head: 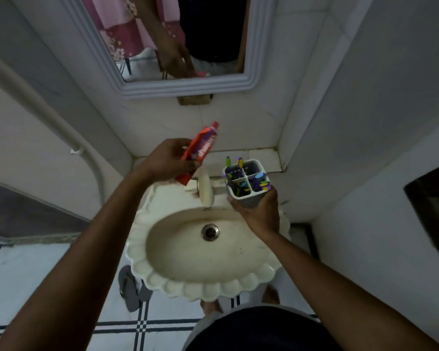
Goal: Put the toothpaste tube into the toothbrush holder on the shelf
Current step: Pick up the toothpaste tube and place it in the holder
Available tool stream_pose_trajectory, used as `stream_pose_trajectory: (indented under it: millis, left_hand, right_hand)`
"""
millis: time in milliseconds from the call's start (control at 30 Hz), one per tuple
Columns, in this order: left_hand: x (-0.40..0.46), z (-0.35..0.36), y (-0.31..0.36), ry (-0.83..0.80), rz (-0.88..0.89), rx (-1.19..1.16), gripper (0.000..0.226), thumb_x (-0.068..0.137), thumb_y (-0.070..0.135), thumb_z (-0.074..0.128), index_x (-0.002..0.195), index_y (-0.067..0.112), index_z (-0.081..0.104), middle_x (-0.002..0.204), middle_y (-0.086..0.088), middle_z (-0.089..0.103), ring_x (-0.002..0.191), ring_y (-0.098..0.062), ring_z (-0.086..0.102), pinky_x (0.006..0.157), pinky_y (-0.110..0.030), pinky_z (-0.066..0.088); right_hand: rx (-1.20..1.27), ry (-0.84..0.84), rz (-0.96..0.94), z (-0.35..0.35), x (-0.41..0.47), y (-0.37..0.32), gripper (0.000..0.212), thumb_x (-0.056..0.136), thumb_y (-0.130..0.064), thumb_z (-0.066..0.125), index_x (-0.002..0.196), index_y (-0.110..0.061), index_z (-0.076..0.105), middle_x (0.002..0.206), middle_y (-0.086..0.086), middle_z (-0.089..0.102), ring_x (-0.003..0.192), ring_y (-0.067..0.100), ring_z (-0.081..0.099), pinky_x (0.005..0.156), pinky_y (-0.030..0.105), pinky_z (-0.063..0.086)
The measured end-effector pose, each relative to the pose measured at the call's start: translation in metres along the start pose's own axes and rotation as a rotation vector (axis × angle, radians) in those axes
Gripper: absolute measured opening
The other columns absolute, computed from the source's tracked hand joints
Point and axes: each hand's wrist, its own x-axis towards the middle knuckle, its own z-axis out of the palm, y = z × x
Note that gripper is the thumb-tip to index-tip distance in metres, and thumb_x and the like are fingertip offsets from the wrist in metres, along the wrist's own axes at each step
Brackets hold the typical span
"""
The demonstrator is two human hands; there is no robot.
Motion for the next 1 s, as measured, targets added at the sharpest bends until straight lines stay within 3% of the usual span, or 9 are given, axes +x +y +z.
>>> stream_pose_trajectory:
  millis: [67, 133, 500, 600, 667, 800, 867, 933, 1000]
  left_hand:
    - [0.007, 0.016, 0.029, 0.104, 0.084, 0.316, 0.034, 0.094, 0.029, 0.080, 0.126, 0.018, 0.076, 0.111, -0.006, 0.078, 0.099, -0.025, 0.073, 0.091, -0.044, 0.060]
    - [0.014, 0.033, 0.049, 0.172, 0.123, 0.425, 0.023, 0.093, 0.036, 0.080, 0.113, 0.023, 0.080, 0.100, 0.000, 0.077, 0.091, -0.021, 0.071, 0.084, -0.044, 0.061]
    - [0.063, 0.086, 0.084, 0.178, 0.297, 0.802, 0.024, 0.095, 0.034, 0.073, 0.118, 0.026, 0.072, 0.106, -0.006, 0.074, 0.093, -0.030, 0.071, 0.076, -0.040, 0.059]
    - [0.074, 0.084, 0.076, 0.112, 0.335, 0.637, 0.022, 0.097, 0.028, 0.072, 0.118, 0.023, 0.073, 0.111, -0.001, 0.078, 0.098, -0.025, 0.073, 0.082, -0.039, 0.059]
    - [0.076, 0.076, 0.062, 0.129, 0.337, 0.431, 0.017, 0.096, 0.026, 0.075, 0.112, 0.022, 0.076, 0.102, 0.008, 0.080, 0.089, -0.015, 0.074, 0.082, -0.033, 0.059]
    - [0.075, 0.053, 0.013, 0.259, 0.243, 0.027, 0.018, 0.094, 0.033, 0.081, 0.103, 0.017, 0.080, 0.090, 0.007, 0.078, 0.072, -0.003, 0.073, 0.067, -0.017, 0.057]
    - [0.073, 0.044, -0.020, 0.307, 0.160, -0.134, 0.015, 0.096, 0.025, 0.080, 0.102, 0.012, 0.081, 0.088, 0.000, 0.079, 0.066, 0.003, 0.071, 0.061, -0.014, 0.054]
    - [0.072, 0.038, -0.056, 0.335, 0.090, -0.197, 0.007, 0.097, 0.014, 0.076, 0.101, 0.009, 0.080, 0.085, 0.001, 0.078, 0.065, 0.006, 0.070, 0.064, -0.016, 0.055]
    - [0.073, 0.035, -0.091, 0.326, 0.015, -0.173, 0.007, 0.097, 0.011, 0.072, 0.098, 0.011, 0.080, 0.086, -0.001, 0.079, 0.073, -0.007, 0.075, 0.074, -0.031, 0.063]
  right_hand:
    - [0.003, -0.042, -0.001, -0.005, 0.003, 0.005, 0.134, 0.047, -0.090, 0.092, 0.149, -0.021, 0.039, 0.142, 0.001, 0.061, 0.132, 0.026, 0.065, 0.098, 0.048, 0.063]
    - [0.008, -0.074, -0.002, -0.009, 0.006, 0.008, 0.136, 0.046, -0.090, 0.092, 0.150, -0.022, 0.037, 0.143, 0.001, 0.061, 0.132, 0.025, 0.065, 0.100, 0.048, 0.063]
    - [0.038, -0.149, -0.014, -0.015, 0.008, 0.008, 0.138, 0.052, -0.085, 0.093, 0.159, -0.030, 0.025, 0.153, 0.001, 0.052, 0.141, 0.026, 0.056, 0.104, 0.046, 0.060]
    - [0.085, -0.147, -0.016, -0.012, 0.005, 0.007, 0.139, 0.054, -0.091, 0.089, 0.164, -0.036, 0.024, 0.157, 0.000, 0.049, 0.144, 0.025, 0.054, 0.108, 0.050, 0.058]
    - [0.102, -0.118, -0.012, -0.010, 0.005, 0.007, 0.134, 0.059, -0.096, 0.082, 0.165, -0.037, 0.026, 0.157, 0.000, 0.052, 0.142, 0.027, 0.058, 0.105, 0.052, 0.060]
    - [0.106, -0.071, -0.032, -0.001, 0.003, 0.012, 0.122, 0.068, -0.095, 0.078, 0.164, -0.035, 0.032, 0.155, 0.001, 0.055, 0.138, 0.027, 0.063, 0.103, 0.051, 0.061]
    - [0.107, -0.037, -0.023, 0.003, 0.000, 0.012, 0.118, 0.069, -0.092, 0.080, 0.163, -0.037, 0.035, 0.154, -0.001, 0.057, 0.138, 0.025, 0.063, 0.105, 0.049, 0.059]
    - [0.123, -0.004, -0.021, 0.005, -0.003, 0.012, 0.112, 0.072, -0.086, 0.084, 0.161, -0.038, 0.038, 0.153, -0.003, 0.060, 0.138, 0.021, 0.063, 0.106, 0.044, 0.057]
    - [0.142, 0.022, -0.026, 0.010, -0.006, 0.010, 0.105, 0.076, -0.078, 0.087, 0.160, -0.038, 0.040, 0.152, -0.005, 0.061, 0.137, 0.018, 0.062, 0.105, 0.038, 0.055]
